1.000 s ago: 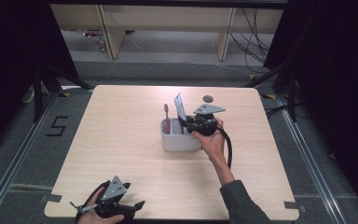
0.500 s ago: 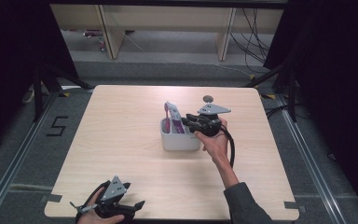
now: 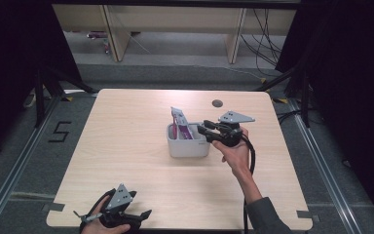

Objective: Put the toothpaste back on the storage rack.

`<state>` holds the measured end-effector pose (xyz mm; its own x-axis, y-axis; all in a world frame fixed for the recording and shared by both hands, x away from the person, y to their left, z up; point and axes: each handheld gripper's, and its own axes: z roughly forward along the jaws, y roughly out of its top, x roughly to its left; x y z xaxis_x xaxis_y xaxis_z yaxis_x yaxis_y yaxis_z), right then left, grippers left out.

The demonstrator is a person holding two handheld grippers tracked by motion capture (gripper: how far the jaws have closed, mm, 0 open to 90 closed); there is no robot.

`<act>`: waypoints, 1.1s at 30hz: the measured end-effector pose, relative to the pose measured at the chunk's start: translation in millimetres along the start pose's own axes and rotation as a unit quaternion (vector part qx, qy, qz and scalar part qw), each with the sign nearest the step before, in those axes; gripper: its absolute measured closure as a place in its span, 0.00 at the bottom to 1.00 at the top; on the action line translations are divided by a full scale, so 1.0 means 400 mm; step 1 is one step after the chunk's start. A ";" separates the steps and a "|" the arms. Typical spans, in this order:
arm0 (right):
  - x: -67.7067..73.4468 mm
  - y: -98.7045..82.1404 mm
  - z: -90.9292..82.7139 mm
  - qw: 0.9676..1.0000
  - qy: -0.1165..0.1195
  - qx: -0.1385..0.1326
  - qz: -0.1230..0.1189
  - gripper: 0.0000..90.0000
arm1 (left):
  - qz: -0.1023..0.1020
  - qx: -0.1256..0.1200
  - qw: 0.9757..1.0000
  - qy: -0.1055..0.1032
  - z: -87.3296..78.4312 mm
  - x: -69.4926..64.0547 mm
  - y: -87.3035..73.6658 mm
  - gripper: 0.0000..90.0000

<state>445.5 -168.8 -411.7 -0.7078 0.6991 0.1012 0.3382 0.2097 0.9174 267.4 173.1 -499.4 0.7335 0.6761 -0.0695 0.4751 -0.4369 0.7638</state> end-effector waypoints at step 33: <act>-0.003 -0.034 -0.080 1.000 -0.018 0.001 0.022 0.39 | -0.002 -0.001 1.000 0.004 -0.001 0.000 -0.001 0.20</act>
<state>421.9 -194.5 -412.1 -0.6699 0.7315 0.1269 0.3687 0.1794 0.9121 267.0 173.4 -499.6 0.7277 0.6827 -0.0663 0.4766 -0.4337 0.7647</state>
